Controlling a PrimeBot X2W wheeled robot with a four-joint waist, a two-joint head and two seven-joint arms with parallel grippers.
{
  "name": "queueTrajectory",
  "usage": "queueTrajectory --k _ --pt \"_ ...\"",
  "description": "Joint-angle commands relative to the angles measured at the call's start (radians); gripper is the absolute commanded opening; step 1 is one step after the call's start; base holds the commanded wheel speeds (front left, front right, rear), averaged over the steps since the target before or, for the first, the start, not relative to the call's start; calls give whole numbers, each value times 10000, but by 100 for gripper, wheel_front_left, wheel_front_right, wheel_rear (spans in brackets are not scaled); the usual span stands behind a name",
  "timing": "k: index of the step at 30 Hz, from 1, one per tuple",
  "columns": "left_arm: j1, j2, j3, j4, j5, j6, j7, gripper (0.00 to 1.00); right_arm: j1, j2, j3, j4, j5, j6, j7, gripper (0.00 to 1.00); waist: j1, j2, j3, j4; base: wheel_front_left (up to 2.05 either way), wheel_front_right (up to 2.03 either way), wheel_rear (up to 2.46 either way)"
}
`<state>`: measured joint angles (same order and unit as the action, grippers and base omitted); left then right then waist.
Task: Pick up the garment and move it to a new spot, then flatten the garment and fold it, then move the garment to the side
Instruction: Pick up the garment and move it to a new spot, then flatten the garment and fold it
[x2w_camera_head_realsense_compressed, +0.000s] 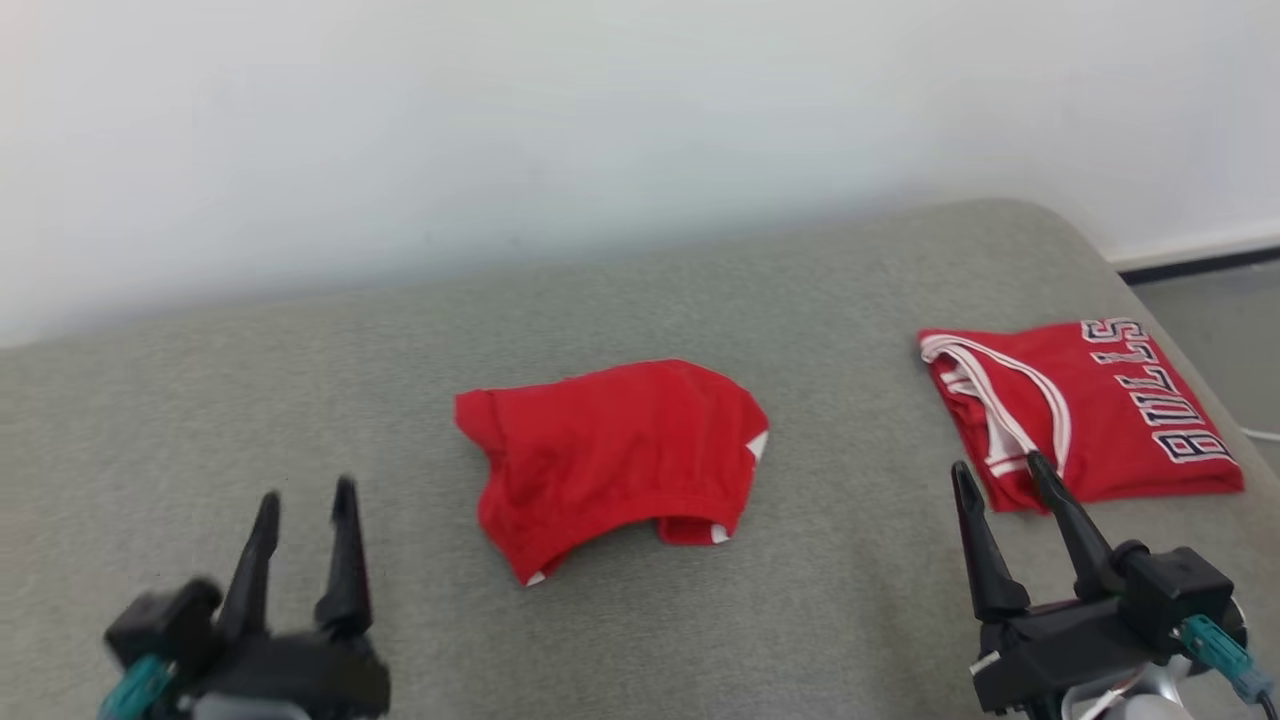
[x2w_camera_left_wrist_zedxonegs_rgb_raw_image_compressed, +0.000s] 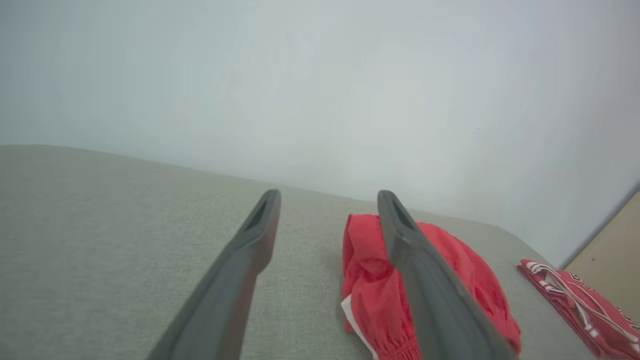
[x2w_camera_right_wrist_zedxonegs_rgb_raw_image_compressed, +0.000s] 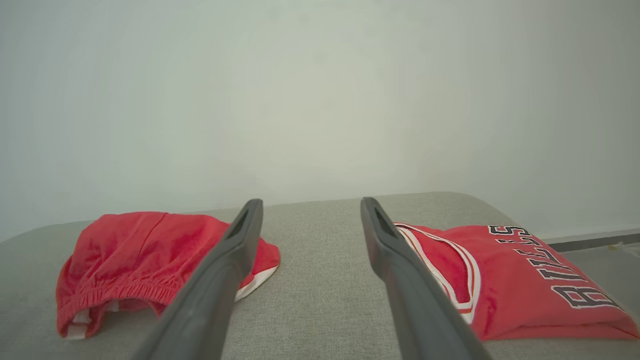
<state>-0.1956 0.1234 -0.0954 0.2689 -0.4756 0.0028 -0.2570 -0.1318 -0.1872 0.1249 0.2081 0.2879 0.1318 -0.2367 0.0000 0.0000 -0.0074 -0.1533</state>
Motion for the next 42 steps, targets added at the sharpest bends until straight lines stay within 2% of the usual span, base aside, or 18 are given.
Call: queueTrajectory --k 1,6,16,42 --pt "463 70 159 -254 195 49 -65 100 185 -128 -16 -41 -85 -23 49 100 0 0 -224 456 0 0 0" --pt "1937 -16 662 -1712 1202 -90 -70 100 382 -343 -63 38 -79 -23 16 100 0 0 -231 913 0 0 0" --pt "3303 -426 1201 -1929 2043 -200 -73 100 584 -392 342 557 -158 -23 -168 100 0 0 -328 1153 0 0 0" --pt "3171 -704 1376 -1713 2550 -418 -77 100 523 -293 407 898 -183 -23 -274 100 0 0 -332 1083 0 0 0"
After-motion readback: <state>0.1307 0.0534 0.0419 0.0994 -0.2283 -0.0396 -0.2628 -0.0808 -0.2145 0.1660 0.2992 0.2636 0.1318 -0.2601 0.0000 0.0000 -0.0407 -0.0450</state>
